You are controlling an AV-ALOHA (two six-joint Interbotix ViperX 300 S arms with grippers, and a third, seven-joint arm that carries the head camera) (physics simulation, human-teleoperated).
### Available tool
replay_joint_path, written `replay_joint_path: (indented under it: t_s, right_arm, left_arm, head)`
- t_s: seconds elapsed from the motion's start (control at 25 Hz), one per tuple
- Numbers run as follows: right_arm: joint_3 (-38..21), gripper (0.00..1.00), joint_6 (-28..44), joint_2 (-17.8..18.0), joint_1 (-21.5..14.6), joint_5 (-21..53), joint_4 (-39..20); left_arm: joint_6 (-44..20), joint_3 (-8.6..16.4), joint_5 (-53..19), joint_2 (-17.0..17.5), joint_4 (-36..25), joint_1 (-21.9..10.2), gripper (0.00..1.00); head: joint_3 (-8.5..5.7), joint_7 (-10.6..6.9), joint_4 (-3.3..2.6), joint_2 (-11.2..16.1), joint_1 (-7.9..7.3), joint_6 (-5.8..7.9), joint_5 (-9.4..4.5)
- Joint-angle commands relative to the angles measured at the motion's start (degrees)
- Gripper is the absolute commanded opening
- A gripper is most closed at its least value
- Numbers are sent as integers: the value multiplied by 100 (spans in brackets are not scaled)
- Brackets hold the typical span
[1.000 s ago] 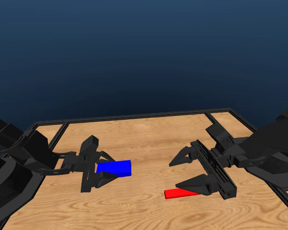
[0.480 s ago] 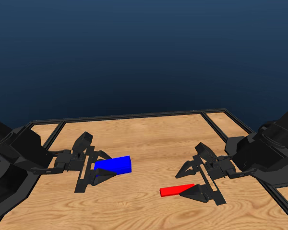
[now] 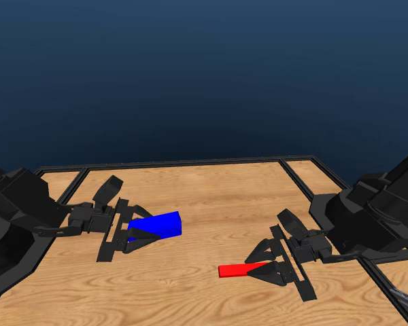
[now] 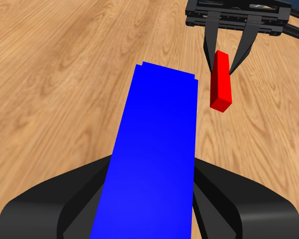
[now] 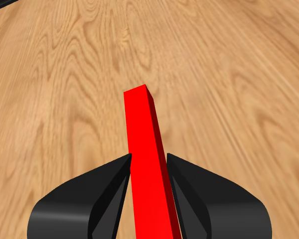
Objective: Insert peg into socket
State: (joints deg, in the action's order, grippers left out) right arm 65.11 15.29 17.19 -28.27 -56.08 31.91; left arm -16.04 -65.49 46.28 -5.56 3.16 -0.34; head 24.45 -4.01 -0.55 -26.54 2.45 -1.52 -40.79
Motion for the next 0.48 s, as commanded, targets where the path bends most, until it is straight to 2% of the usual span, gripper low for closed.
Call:
replay_joint_path:
  t_s: [0.04,0.08,0.16,0.28,0.44,0.48]
  right_arm:
    - [-133,0,-187,-171,-372,-332,319]
    - [-28,0,-220,-101,-389,-326,376]
    - [-74,0,-296,-235,-424,-364,380]
    - [-15,0,-534,-526,-100,-188,403]
    - [19,0,-950,-832,379,467,164]
    - [-42,0,-1003,-951,460,582,166]
  left_arm:
    - [-97,-10,226,141,29,-80,0]
    - [-108,-4,237,152,36,-95,0]
    - [-157,48,216,196,85,-177,0]
    - [-77,215,-241,340,182,-436,0]
    - [73,449,-985,616,372,-751,0]
    - [39,456,-940,630,378,-843,0]
  head:
    - [-17,149,-21,-141,75,83,3]
    - [-11,157,-23,-152,84,84,0]
    - [-2,186,-32,-185,114,100,-2]
    - [23,237,-29,-215,127,80,7]
    - [56,247,-11,-219,97,31,29]
    - [59,241,-4,-212,81,20,49]
